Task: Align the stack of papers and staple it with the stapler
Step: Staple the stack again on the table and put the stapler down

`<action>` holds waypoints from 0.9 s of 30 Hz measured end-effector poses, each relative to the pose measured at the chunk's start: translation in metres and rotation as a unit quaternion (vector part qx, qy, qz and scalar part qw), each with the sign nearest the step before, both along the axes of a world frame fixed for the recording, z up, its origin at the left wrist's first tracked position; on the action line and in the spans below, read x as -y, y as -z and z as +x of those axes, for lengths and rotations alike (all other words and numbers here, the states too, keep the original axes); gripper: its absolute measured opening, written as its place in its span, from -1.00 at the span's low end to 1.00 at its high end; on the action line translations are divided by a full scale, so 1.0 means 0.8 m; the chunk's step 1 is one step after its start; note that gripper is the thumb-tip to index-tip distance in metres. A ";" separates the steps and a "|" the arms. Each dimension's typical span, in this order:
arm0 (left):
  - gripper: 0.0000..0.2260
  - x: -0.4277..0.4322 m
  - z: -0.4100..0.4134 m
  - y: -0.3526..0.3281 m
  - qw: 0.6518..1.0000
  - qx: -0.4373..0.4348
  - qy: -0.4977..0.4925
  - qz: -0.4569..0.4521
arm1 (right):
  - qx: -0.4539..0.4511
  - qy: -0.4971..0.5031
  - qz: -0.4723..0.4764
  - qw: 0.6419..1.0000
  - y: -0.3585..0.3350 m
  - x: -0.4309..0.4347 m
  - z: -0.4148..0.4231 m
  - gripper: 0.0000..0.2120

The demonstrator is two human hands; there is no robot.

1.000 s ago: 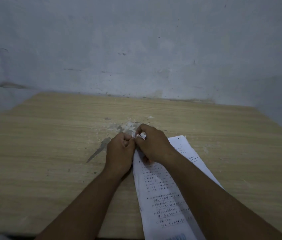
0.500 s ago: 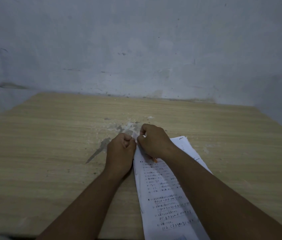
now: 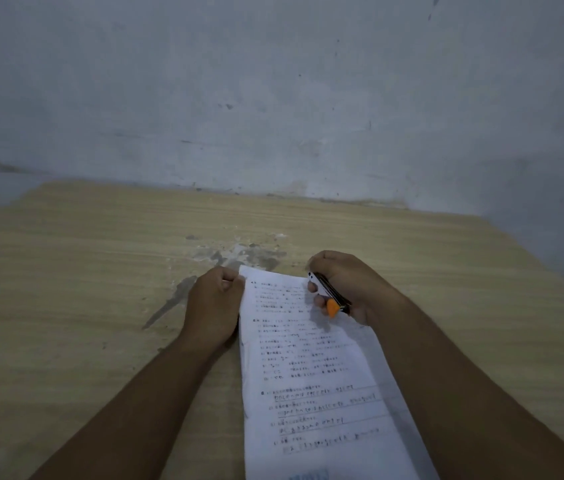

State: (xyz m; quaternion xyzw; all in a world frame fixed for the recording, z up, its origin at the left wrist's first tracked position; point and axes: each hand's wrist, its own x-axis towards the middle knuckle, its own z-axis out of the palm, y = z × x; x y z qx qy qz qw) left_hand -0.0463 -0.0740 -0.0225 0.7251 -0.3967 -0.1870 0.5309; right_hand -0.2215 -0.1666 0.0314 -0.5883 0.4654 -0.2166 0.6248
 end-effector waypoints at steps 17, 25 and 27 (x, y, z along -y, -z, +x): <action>-0.80 0.028 -0.010 0.012 0.977 0.188 -0.025 0.094 | -0.340 -0.040 -0.089 0.935 -0.015 0.078 -0.170 -0.85; -0.82 0.025 -0.013 0.010 0.976 0.201 -0.022 0.080 | -0.373 -0.106 -0.040 0.921 -0.021 0.091 -0.173 -0.68; -0.81 0.026 -0.012 0.011 0.977 0.197 -0.023 0.082 | -0.388 -0.111 -0.037 0.914 -0.022 0.094 -0.175 -0.67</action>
